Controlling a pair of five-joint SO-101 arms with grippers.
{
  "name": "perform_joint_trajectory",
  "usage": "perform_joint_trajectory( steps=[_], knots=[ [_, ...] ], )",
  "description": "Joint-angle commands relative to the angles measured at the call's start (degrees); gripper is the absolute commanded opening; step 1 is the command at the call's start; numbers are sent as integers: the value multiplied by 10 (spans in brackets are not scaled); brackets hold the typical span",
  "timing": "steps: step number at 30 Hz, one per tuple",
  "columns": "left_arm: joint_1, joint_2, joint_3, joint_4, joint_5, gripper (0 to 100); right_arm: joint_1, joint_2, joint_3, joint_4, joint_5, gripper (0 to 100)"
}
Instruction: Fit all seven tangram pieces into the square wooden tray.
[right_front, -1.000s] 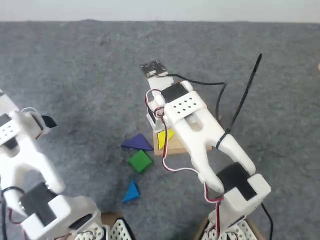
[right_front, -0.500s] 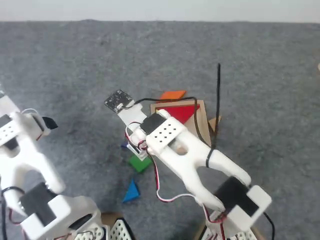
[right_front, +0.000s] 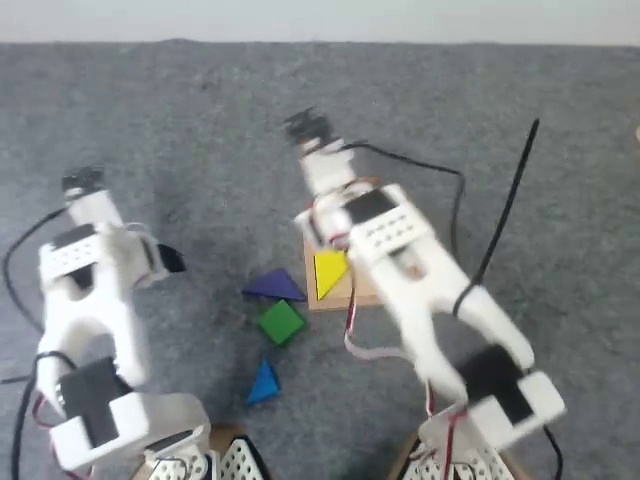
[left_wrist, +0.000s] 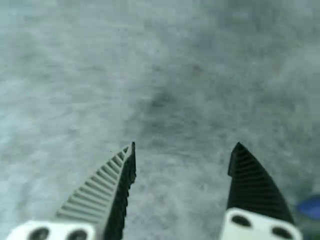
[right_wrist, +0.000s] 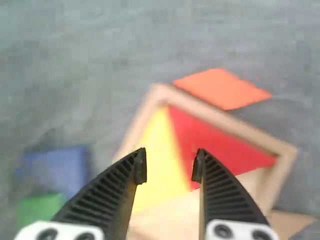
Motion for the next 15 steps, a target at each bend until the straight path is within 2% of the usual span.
perform_joint_trajectory(
  steps=[1,7,12,15],
  knots=[
    [11,-43,31,-45,-3,295,28,59,-104,-12,41,163],
    [45,-156,123,-79,-4,295,29,214,-285,58,183,225],
    [49,-190,143,-83,-5,295,29,306,-381,110,318,229],
    [48,-190,143,-83,-5,295,31,345,-414,133,354,228]
  ],
)
